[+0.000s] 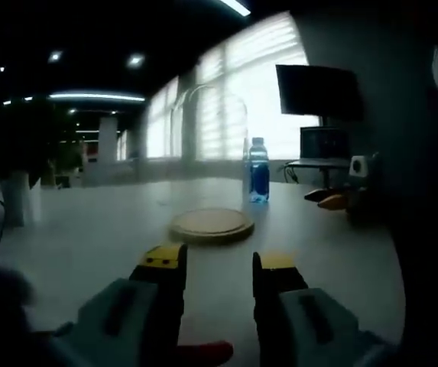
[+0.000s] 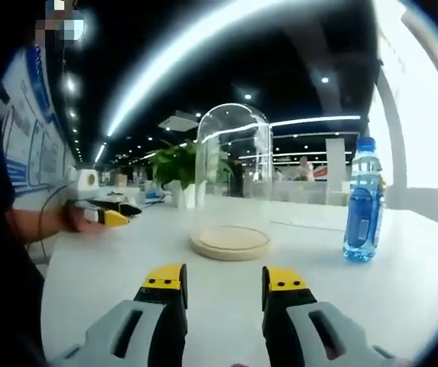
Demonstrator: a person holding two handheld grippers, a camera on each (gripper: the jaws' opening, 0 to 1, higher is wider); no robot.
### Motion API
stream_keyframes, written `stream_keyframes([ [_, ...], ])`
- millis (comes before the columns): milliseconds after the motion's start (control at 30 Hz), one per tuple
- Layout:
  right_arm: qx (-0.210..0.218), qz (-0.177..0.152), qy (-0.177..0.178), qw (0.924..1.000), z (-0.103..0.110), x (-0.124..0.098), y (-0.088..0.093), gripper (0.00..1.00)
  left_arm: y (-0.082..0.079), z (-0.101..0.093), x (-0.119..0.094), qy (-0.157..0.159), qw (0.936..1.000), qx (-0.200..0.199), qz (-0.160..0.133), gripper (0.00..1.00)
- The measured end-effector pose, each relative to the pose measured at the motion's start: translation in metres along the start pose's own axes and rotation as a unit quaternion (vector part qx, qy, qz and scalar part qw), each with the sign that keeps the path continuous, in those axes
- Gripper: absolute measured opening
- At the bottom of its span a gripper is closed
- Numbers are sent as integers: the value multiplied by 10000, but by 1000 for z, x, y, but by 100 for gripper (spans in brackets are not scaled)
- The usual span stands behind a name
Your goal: Open the cover put in the Mizone put the cover back on
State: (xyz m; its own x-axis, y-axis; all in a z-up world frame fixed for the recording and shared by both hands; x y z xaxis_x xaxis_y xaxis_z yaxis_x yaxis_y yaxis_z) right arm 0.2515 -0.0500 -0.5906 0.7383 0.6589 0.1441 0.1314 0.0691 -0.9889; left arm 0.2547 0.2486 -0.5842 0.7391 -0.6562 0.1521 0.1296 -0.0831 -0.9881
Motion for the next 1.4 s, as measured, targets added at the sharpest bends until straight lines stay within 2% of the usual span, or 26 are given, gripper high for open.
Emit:
stream_keyframes([
  [200, 74, -13, 16, 10000, 0, 0, 0, 31, 1, -1, 0, 40, 10000, 41, 31, 25],
  [467, -193, 29, 3, 9998, 5, 0, 0, 31, 0, 0, -1, -8, 10000, 37, 6, 25],
  [900, -56, -6, 26, 10000, 3, -1, 0, 30, 5, -4, -1, -6, 9997, 170, 168, 25],
  [1000, 4, -10, 62, 10000, 2, -2, 0, 30, 4, -3, -1, -6, 9998, 101, 153, 25],
  [1067, -5, -31, 72, 10000, 2, -3, 0, 29, 1, -1, -2, -46, 10000, -31, 58, 25],
  [1133, -34, -68, 146, 9999, -2, -4, 0, 28, -3, 0, -3, -167, 9992, -349, -68, 24],
  [1200, 154, -76, 320, 9993, -8, -4, 1, 28, -5, 1, -5, -258, 9990, -326, -144, 24],
  [1267, 270, -99, 376, 9989, -12, -5, 1, 28, -2, 5, -3, -351, 9991, -219, -41, 23],
  [1400, 187, -145, 249, 9994, -6, -6, -1, 28, 0, -3, -4, -99, 9999, -119, 27, 23],
])
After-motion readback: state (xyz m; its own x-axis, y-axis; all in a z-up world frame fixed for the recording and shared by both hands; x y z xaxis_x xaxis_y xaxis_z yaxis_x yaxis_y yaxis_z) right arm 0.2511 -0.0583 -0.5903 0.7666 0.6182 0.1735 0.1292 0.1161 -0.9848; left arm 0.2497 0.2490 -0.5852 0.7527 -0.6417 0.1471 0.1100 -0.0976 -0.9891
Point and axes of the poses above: the point that each gripper's makers call its tool centre point, and the gripper's own axes: x roughly forward along the fingers, z roughly to its left, y roughly out of its underside, the point moved 5 cm from there along -x, roughly backward along the fingers, and after that the axes turned 11 degrees about -z, right-handed, at the moved point
